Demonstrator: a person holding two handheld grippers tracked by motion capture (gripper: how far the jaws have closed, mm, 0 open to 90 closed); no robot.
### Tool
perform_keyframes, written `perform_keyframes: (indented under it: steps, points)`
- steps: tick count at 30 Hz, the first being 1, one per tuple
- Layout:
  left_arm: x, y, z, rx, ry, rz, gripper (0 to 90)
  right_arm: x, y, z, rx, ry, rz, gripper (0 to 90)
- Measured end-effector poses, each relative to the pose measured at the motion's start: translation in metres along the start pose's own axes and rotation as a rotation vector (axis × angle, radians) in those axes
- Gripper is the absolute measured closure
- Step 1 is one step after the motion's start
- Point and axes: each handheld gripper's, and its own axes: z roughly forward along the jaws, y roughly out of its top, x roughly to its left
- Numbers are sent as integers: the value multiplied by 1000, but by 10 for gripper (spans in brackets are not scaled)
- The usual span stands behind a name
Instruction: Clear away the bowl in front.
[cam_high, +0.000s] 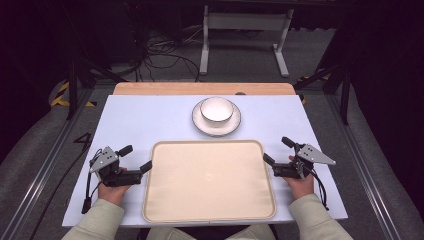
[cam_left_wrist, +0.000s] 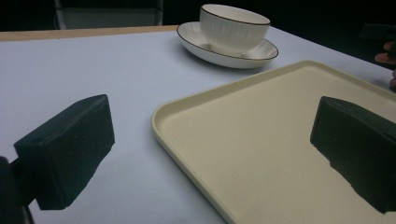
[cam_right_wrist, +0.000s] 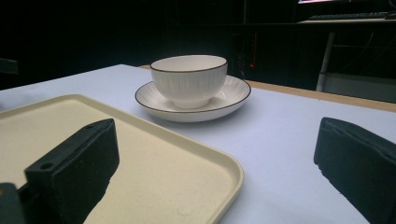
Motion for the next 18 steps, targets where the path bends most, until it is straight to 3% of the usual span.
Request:
perform_keyframes:
  steps: [18]
  points:
    - [0,1,1,7,11,-13,14,-1,0,0,-7,1,21,3]
